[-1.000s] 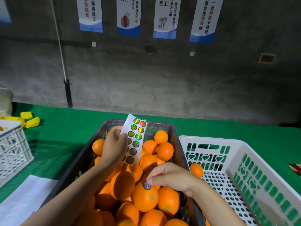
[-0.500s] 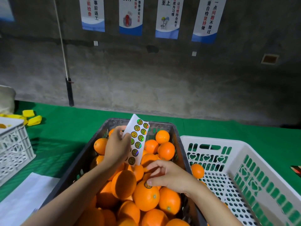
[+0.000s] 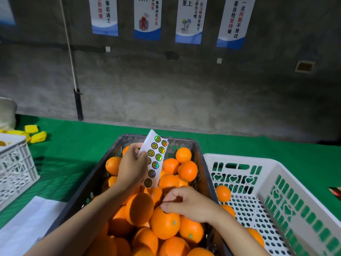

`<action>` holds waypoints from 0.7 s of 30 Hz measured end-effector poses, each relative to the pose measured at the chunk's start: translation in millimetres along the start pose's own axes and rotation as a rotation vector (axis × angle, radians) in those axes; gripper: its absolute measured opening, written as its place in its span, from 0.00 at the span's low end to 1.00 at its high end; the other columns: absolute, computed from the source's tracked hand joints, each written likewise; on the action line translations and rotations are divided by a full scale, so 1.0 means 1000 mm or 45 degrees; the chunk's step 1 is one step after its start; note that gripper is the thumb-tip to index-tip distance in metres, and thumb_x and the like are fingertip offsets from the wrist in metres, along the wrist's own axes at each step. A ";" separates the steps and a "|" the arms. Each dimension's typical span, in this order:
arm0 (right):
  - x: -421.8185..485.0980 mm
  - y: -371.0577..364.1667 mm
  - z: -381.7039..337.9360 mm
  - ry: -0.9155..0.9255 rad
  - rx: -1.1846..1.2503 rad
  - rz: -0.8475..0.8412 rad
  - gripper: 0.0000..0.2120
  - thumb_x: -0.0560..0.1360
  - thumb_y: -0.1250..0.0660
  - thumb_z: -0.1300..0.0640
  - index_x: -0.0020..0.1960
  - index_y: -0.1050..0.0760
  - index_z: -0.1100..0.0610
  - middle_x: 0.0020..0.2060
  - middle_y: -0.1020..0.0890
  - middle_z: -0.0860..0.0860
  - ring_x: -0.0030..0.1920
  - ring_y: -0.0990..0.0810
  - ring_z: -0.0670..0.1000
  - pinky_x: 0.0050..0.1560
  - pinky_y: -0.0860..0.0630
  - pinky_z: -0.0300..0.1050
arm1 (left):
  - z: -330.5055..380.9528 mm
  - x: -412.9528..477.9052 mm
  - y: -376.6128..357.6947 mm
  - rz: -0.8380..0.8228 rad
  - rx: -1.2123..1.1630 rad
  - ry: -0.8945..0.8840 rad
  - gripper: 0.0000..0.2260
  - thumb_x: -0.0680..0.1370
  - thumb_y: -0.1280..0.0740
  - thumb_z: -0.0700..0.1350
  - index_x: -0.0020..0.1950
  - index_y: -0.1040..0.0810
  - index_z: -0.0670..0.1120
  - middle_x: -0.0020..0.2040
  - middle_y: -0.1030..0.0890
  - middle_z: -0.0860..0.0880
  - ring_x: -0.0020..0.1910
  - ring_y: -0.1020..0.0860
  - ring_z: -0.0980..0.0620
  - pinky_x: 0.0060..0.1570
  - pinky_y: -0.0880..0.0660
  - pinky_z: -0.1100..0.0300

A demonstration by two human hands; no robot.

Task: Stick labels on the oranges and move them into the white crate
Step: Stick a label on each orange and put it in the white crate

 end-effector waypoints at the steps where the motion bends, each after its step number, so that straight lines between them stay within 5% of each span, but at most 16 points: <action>1: 0.000 0.000 0.000 0.003 -0.001 0.001 0.13 0.77 0.29 0.45 0.56 0.18 0.52 0.52 0.17 0.46 0.50 0.19 0.42 0.54 0.23 0.41 | 0.000 0.000 0.000 -0.001 0.003 0.001 0.08 0.79 0.40 0.41 0.57 0.27 0.49 0.47 0.16 0.51 0.36 0.16 0.58 0.28 0.23 0.64; 5: -0.001 -0.004 -0.001 0.019 -0.086 0.039 0.09 0.81 0.35 0.46 0.44 0.24 0.46 0.32 0.25 0.39 0.30 0.29 0.37 0.34 0.35 0.32 | 0.000 0.000 0.000 0.003 0.004 -0.005 0.08 0.79 0.40 0.40 0.56 0.27 0.50 0.47 0.16 0.49 0.36 0.16 0.57 0.27 0.24 0.65; 7: -0.002 -0.005 -0.001 0.033 -0.155 0.056 0.12 0.82 0.38 0.44 0.43 0.25 0.48 0.31 0.27 0.41 0.32 0.30 0.39 0.35 0.35 0.36 | 0.000 0.000 0.000 0.005 0.005 -0.003 0.08 0.79 0.40 0.40 0.56 0.27 0.50 0.47 0.16 0.49 0.36 0.16 0.56 0.28 0.23 0.64; 11: -0.002 -0.007 -0.001 0.020 -0.321 0.020 0.19 0.78 0.38 0.35 0.53 0.22 0.49 0.48 0.21 0.50 0.50 0.24 0.48 0.50 0.27 0.47 | -0.001 0.000 0.000 0.002 0.020 0.007 0.08 0.79 0.40 0.41 0.56 0.27 0.50 0.48 0.16 0.49 0.36 0.15 0.54 0.29 0.22 0.62; 14: -0.002 -0.006 0.000 0.008 -0.433 0.035 0.16 0.81 0.43 0.37 0.52 0.23 0.47 0.46 0.23 0.44 0.58 0.27 0.51 0.63 0.31 0.53 | -0.001 0.000 -0.001 -0.003 0.042 0.003 0.08 0.79 0.40 0.42 0.56 0.27 0.50 0.47 0.16 0.49 0.35 0.16 0.54 0.28 0.23 0.63; 18: -0.002 -0.005 0.005 0.010 -0.541 0.098 0.18 0.83 0.46 0.40 0.38 0.31 0.45 0.35 0.29 0.44 0.49 0.26 0.49 0.56 0.31 0.53 | 0.000 0.000 0.000 -0.009 0.029 -0.009 0.08 0.79 0.40 0.41 0.56 0.27 0.50 0.45 0.16 0.50 0.35 0.16 0.55 0.29 0.21 0.60; 21: -0.002 -0.006 0.003 0.016 -0.433 0.081 0.21 0.79 0.44 0.33 0.45 0.25 0.48 0.38 0.25 0.45 0.47 0.27 0.46 0.49 0.31 0.47 | 0.000 0.000 0.000 0.000 0.016 -0.014 0.08 0.79 0.40 0.41 0.56 0.27 0.50 0.45 0.16 0.51 0.36 0.16 0.56 0.30 0.21 0.60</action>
Point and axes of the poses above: each hand's wrist, its own x-axis towards the middle knuckle, its own y-axis out of the back of the hand, z = x × y, the point moved 2 cm from there along x, towards the middle knuckle
